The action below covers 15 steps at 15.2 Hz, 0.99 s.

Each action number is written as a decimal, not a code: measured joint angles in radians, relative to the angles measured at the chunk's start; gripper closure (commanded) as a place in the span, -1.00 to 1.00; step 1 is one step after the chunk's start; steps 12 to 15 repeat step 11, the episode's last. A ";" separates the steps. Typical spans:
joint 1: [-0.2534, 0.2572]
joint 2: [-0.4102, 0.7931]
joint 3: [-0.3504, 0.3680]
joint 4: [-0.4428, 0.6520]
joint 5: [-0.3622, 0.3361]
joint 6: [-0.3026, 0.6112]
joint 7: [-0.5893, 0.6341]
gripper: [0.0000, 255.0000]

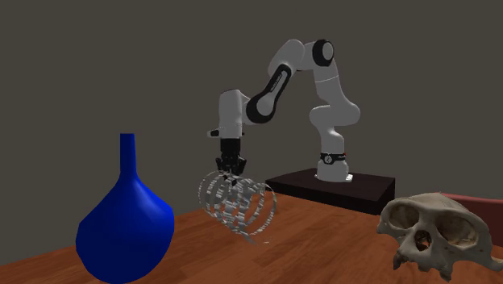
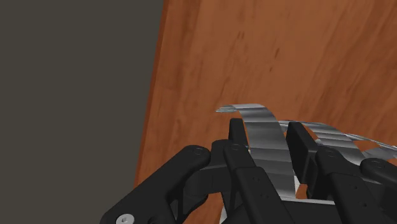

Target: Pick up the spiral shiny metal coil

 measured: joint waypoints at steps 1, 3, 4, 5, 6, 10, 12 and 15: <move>0.002 -0.014 -0.004 -0.004 -0.006 -0.010 0.003 1.00; 0.007 -0.030 -0.009 0.001 -0.015 -0.031 0.012 1.00; 0.009 -0.041 -0.012 0.002 -0.020 -0.042 0.016 1.00; 0.012 -0.051 -0.015 0.003 -0.026 -0.053 0.021 1.00; 0.014 -0.064 -0.018 -0.001 -0.031 -0.061 0.025 1.00; 0.021 -0.103 -0.028 0.008 -0.051 -0.107 0.040 1.00; 0.021 -0.109 -0.030 0.008 -0.054 -0.113 0.042 1.00; 0.021 -0.109 -0.030 0.008 -0.054 -0.113 0.042 1.00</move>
